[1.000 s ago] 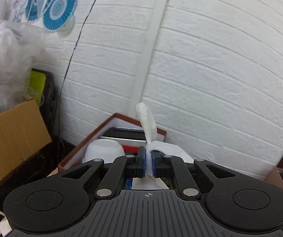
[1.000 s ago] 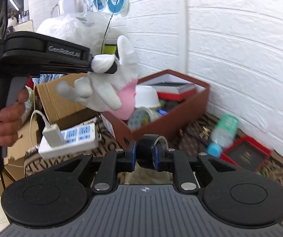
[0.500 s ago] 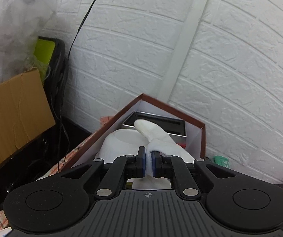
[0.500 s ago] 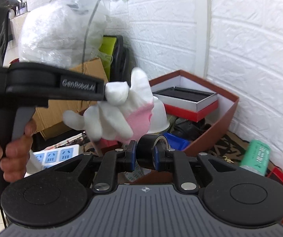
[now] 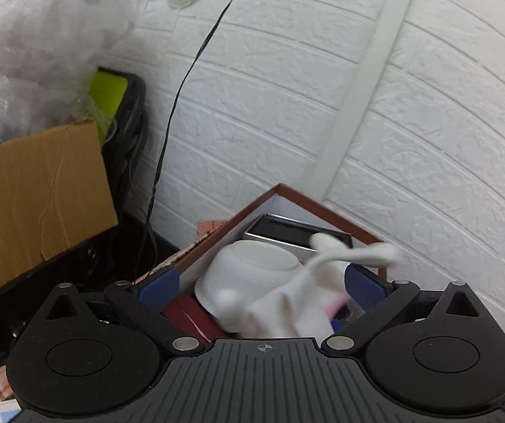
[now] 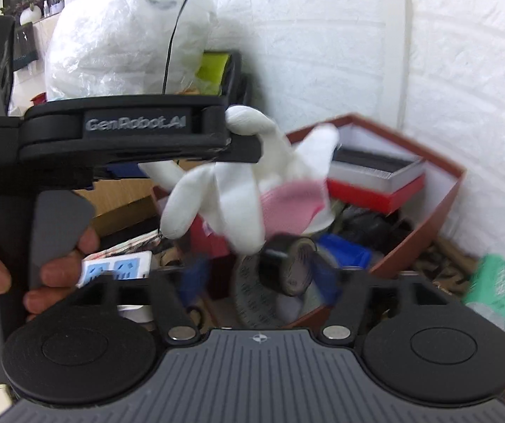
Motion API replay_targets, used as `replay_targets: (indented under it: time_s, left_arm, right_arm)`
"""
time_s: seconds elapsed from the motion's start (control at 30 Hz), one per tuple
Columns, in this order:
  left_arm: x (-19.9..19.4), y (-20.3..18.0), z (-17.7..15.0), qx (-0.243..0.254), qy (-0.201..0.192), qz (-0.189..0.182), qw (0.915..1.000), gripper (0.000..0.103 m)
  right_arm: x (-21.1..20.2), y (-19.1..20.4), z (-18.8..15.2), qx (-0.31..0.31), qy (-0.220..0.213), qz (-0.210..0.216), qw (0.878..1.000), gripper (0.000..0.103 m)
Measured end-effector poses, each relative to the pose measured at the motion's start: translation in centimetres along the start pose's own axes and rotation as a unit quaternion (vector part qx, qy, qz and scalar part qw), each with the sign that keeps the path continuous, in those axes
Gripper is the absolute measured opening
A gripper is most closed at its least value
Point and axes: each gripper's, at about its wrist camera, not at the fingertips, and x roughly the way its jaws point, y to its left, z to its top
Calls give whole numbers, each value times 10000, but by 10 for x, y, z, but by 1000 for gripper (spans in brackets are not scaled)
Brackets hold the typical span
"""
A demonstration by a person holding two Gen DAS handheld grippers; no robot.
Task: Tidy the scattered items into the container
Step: 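Lower the glove into the brown box and open the right gripper, then move the right gripper back over the floral cloth bag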
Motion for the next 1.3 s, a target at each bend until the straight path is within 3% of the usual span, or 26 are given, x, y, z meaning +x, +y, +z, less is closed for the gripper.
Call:
replay_targets:
  time_s: [0.43, 0.63, 0.83, 1.1, 1.3]
  left_arm:
    - [-9, -15, -5, 276, -1, 93, 9996, 103]
    - [-15, -30, -16, 425, 204, 6, 9989, 103]
    - [-36, -50, -30, 620, 612, 44, 9962, 103]
    - [-91, -82, -72, 848, 366, -328, 9952, 103]
    - [-113, -110, -120, 1000, 551, -671, 9912, 103]
  right_arm:
    - [-20, 2, -2, -156, -155, -367, 9991, 88]
    - [-27, -1, -6, -12, -97, -400, 9992, 98]
    - [-48, -3, -14, 122, -65, -436, 9990, 100]
    - [-105, -7, -59, 468, -153, -570, 9972, 102]
    - [-149, -10, -102, 879, -333, -774, 9926, 102]
